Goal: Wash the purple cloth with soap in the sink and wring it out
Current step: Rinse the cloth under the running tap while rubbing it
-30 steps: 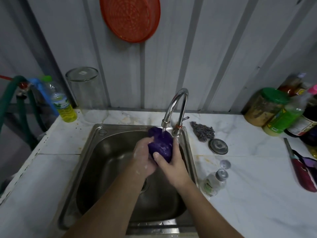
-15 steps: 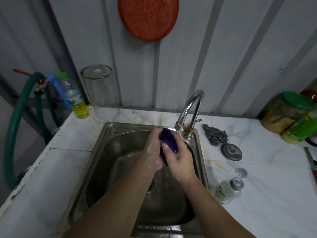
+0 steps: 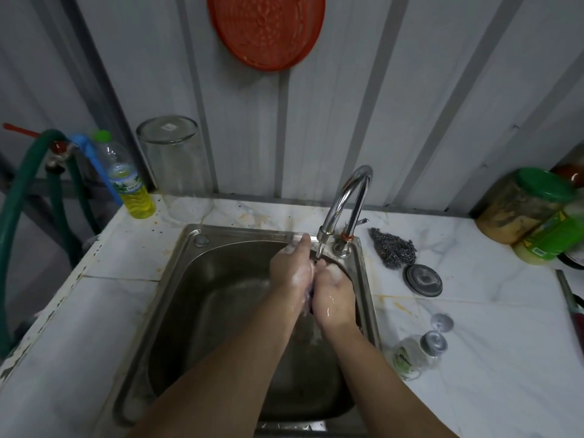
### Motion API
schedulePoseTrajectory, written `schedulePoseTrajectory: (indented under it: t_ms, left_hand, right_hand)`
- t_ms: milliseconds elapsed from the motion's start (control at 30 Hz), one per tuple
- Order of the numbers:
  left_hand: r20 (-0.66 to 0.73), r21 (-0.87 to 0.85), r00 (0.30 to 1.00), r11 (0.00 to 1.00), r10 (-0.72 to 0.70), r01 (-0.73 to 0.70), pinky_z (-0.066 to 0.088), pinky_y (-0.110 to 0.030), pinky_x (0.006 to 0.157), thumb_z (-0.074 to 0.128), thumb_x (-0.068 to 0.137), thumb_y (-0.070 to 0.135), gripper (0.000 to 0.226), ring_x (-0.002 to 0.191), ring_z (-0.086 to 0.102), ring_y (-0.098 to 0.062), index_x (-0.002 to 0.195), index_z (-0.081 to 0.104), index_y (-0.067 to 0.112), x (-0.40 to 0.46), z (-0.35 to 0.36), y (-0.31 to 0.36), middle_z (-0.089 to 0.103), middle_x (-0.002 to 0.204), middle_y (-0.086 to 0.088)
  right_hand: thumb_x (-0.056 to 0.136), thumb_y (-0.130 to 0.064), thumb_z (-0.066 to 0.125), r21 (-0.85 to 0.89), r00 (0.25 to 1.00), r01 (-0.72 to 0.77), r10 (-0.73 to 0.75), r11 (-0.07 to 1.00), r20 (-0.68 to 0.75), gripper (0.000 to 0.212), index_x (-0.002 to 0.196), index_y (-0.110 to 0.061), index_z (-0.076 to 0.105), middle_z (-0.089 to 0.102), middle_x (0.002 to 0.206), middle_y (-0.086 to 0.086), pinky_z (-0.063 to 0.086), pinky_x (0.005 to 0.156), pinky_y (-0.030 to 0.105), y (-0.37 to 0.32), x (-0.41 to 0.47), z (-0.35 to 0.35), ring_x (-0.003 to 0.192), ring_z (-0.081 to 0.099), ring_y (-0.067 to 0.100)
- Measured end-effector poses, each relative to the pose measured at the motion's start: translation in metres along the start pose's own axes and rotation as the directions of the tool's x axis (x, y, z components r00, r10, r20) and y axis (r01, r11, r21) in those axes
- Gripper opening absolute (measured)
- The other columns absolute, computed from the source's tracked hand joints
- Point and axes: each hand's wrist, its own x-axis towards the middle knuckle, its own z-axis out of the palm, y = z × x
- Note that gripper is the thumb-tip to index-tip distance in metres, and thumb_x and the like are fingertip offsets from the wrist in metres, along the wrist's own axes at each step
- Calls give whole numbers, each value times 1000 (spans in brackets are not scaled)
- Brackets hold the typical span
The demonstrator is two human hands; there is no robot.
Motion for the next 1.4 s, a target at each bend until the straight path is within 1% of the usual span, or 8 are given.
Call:
schedulePoseTrajectory:
  t_ms: [233,433,667,867,1033,1167,1267,1400]
  left_hand:
    - [8,400,975,893,221,-206,55,-38,78,60,97,37,28,83,69,-27,85,66,12,11,8,6,69,81,-4]
    - [31,595,987,791,157,-145,58,-41,87,65,96,34,28,93,70,-31,95,74,8,22,24,10,75,94,-9]
    - [34,472,999,881,9,-24,52,-34,68,50,102,41,37,78,63,-22,78,62,15,24,30,9,66,84,-8]
    - [121,357,981,929,-153,100,59,-48,91,68,90,43,36,96,74,-35,98,77,9,24,11,-7,78,100,-18]
    - [86,360,989,929,-117,79,57,-34,60,65,92,36,25,74,74,-26,86,77,15,32,0,-3,79,83,-11]
    - [187,368,976,929,-115,39,61,-38,73,58,92,62,48,79,78,-24,85,82,21,30,-7,6,81,81,-5]
    - [157,367,981,929,-113,48,57,-43,84,42,94,71,63,89,74,-28,95,79,20,32,-7,12,79,92,-10]
    - [88,326,990,942,-108,73,57,-40,75,45,94,71,64,87,73,-29,107,72,14,27,-8,12,77,96,-13]
  right_hand:
    - [83,-54,49,248,993,-91,68,965,100,26,93,-40,69,75,94,8,55,94,59,-8,-7,2,95,71,33]
    - [104,-33,46,264,997,-63,51,962,50,25,99,-43,69,76,97,-5,55,90,39,-1,-9,-7,98,71,14]
    - [103,-17,51,377,992,-116,126,919,-1,21,91,-24,66,73,74,-4,50,67,28,4,9,-11,71,67,16]
    - [93,-13,65,527,970,-223,241,820,36,10,85,-16,60,69,78,6,54,69,36,1,18,2,74,66,23]
    - [83,-37,75,333,969,-178,223,926,-102,27,88,-17,57,72,90,8,61,82,50,-9,27,1,86,72,33]
    - [70,-42,77,387,974,-223,218,895,57,81,144,-28,47,69,122,10,57,97,53,-27,39,-1,106,71,30]
    - [85,-21,77,404,963,-261,209,876,170,33,116,-21,66,76,105,6,60,92,48,-26,46,1,99,74,29]
    - [90,1,64,378,996,-19,50,925,-73,15,84,-13,61,68,62,-9,52,53,25,-23,43,5,56,63,9]
